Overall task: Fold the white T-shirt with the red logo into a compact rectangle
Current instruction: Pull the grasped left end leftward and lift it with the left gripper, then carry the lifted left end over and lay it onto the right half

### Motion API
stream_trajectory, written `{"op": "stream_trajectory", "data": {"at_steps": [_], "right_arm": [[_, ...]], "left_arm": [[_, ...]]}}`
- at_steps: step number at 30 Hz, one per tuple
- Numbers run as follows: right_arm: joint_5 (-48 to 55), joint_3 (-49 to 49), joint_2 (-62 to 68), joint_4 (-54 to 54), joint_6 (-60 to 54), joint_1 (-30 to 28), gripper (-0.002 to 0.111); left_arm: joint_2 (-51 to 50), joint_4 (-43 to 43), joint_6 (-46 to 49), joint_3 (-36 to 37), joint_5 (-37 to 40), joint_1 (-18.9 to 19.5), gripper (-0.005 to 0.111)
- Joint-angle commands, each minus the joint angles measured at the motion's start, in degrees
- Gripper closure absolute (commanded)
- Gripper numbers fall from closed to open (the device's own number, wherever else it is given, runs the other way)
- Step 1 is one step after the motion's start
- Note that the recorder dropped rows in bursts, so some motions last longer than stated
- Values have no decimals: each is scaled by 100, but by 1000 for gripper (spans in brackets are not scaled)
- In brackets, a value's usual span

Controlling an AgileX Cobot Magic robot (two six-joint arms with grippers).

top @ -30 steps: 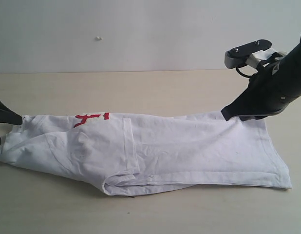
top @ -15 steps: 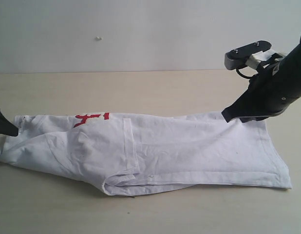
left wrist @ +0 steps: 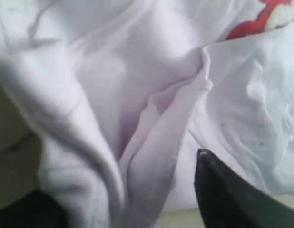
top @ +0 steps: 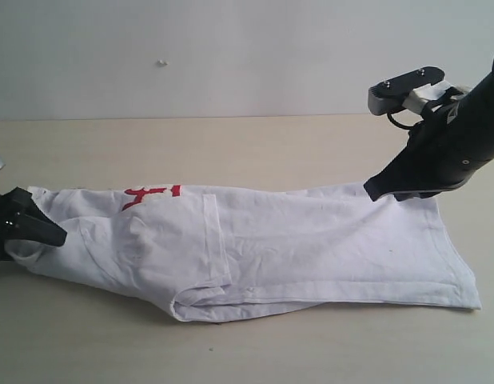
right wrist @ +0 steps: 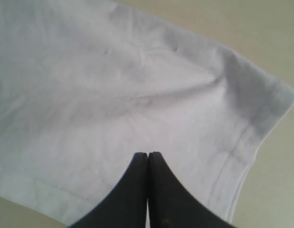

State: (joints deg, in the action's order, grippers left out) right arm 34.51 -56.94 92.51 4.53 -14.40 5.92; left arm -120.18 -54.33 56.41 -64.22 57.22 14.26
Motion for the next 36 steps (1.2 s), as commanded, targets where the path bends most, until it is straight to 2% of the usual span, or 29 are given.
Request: {"op": "stream_trajectory", "data": {"at_steps": [1, 3, 4, 9, 11, 18, 22, 25, 28, 33, 36], "right_arm": [[-37, -5, -59, 8, -55, 7, 108], [-35, -5, -59, 8, -55, 7, 108], [-35, -5, -59, 8, -55, 7, 108], [-26, -5, -59, 8, -55, 7, 108], [-12, -5, -59, 8, -55, 7, 108], [-50, -5, -59, 8, -55, 7, 108], [-87, -5, -59, 76, -55, 7, 108], [-164, -5, -59, 309, -55, 7, 108], [-192, -5, -59, 341, -55, 7, 108], [-205, -5, -59, 434, -55, 7, 108], [-205, -5, -59, 447, -55, 7, 108]], "left_arm": [[-10, -47, 99, 13, -7, -369, 80], [-10, -59, 99, 13, -7, -406, 104], [-10, -59, 77, 13, 7, -406, 106], [215, -31, -255, 13, 74, -340, 106], [431, -19, -430, 13, 5, -173, 106], [1332, -208, -745, 13, 114, 772, 106], [1756, -1002, -718, 13, 621, 842, 106], [1987, -1861, -451, 13, 1131, 503, 106], [2169, -2157, -382, 3, 1201, -132, 106], [2206, -2175, -382, -173, 724, -1230, 106], [2152, -2175, -393, -332, 119, -1952, 106]]}}
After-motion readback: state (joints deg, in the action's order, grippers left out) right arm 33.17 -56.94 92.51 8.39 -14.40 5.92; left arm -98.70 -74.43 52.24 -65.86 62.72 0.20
